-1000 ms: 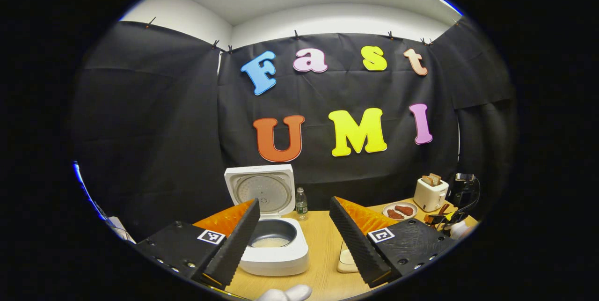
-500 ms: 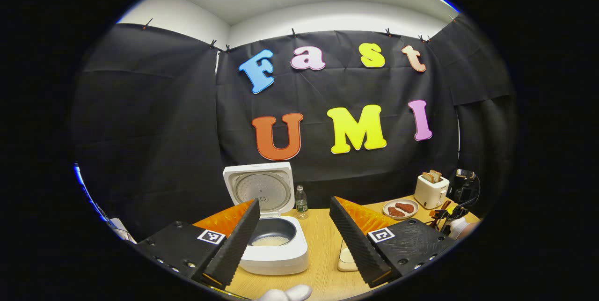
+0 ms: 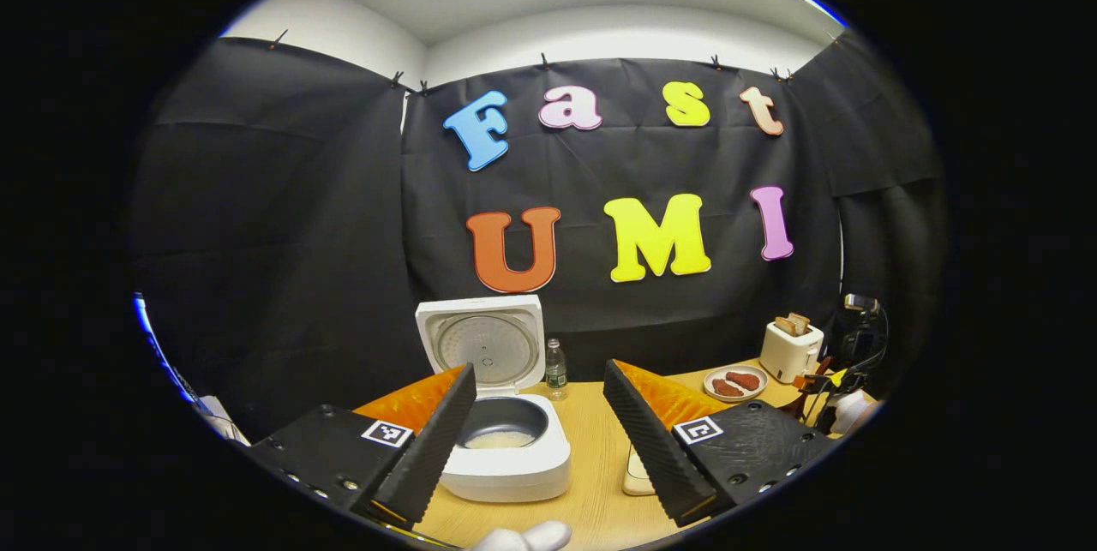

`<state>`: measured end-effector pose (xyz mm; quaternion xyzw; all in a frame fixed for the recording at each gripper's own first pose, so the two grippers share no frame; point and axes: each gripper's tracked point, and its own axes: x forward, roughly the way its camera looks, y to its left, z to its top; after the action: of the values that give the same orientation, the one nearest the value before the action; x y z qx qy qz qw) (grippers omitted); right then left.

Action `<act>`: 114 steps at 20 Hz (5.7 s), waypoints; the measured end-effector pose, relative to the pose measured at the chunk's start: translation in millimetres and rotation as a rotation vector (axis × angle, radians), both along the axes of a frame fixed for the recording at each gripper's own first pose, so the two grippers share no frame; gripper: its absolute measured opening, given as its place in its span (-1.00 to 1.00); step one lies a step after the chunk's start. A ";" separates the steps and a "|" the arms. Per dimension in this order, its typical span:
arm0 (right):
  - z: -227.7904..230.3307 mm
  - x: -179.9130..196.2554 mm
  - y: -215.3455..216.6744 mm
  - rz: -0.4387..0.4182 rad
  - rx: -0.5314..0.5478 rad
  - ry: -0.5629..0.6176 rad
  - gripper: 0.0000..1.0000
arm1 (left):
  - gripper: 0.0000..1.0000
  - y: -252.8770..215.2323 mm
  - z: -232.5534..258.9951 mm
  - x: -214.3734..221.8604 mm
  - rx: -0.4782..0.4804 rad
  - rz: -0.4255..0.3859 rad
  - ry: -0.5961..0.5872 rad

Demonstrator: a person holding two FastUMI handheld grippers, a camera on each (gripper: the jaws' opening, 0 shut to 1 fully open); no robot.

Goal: Close the left gripper, press the button to open the rice cooker; take a wooden spoon from the chopstick holder with the right hand, scoop a spoonful of rice and pour it into the rice cooker, then put the wooden spoon back into the chopstick holder.

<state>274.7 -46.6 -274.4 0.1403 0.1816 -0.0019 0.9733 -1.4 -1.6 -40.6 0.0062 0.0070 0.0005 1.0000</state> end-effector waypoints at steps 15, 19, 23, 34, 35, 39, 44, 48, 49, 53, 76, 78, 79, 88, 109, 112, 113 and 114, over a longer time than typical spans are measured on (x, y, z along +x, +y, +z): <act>148.9 -37.5 141.0 0.164 -0.148 -0.208 -0.43 | 0.90 44.5 -23.3 -2.5 0.003 0.019 -0.005; 113.8 -41.3 181.8 0.203 -0.142 -0.172 -0.43 | 0.90 52.3 -26.5 -2.8 -0.001 0.021 -0.001; 64.6 -40.2 207.6 0.227 -0.148 -0.118 -0.43 | 0.90 54.7 -31.6 -2.2 0.006 0.017 0.007; -33.4 -27.8 228.9 0.279 -0.486 -0.015 -0.42 | 0.90 70.7 -48.9 -7.8 0.042 0.051 0.044; -36.3 -27.6 232.9 0.298 -0.540 -0.012 -0.43 | 0.90 72.2 -49.8 -8.6 0.041 0.055 0.044; -50.8 -29.7 246.3 0.355 -0.625 0.001 -0.42 | 0.90 74.8 -50.4 -8.1 0.029 0.063 0.048; -59.3 -37.3 260.4 0.369 -0.513 0.039 -0.43 | 0.90 83.2 -49.2 -11.0 0.029 0.078 0.047; -63.8 -45.0 270.5 0.356 -0.367 0.073 -0.43 | 0.90 87.6 -52.9 -12.8 0.026 0.088 0.057; -64.5 -46.9 273.7 0.357 -0.313 0.078 -0.43 | 0.90 89.5 -52.3 -13.1 0.026 0.090 0.056; -63.3 -49.9 280.5 0.311 -0.061 0.115 -0.39 | 0.90 92.1 -50.4 -13.0 0.032 0.093 0.056; -60.8 -49.8 226.8 0.059 0.746 0.166 -0.43 | 0.90 102.5 -36.9 -10.0 0.049 0.122 0.035; -49.0 -48.7 219.1 0.063 0.782 0.137 -0.43 | 0.90 101.3 -37.4 -9.9 0.050 0.123 0.036; -43.8 -45.9 217.5 0.057 0.795 0.131 -0.43 | 0.90 101.6 -37.5 -9.3 0.053 0.122 0.035; -12.7 -42.6 187.1 0.011 0.937 0.080 -0.43 | 0.90 92.6 -33.9 -5.9 0.056 0.106 0.027; 144.8 -41.7 334.0 0.230 0.939 0.033 -0.44 | 0.90 123.5 -52.9 -24.8 0.031 0.159 0.025; 154.9 -43.7 395.0 0.299 0.937 0.054 -0.44 | 0.90 127.3 -57.5 -29.9 0.037 0.166 0.029; 152.8 -43.5 415.3 0.315 0.931 0.066 -0.43 | 0.90 128.3 -58.7 -31.4 0.034 0.169 0.031; 150.9 -47.3 436.3 0.343 0.921 0.084 -0.44 | 0.90 128.1 -61.0 -33.6 0.031 0.170 0.036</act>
<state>227.4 389.8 -123.5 0.5241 0.2232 0.2332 0.7882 -35.0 126.4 -101.6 0.0211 0.0255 0.0853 0.9958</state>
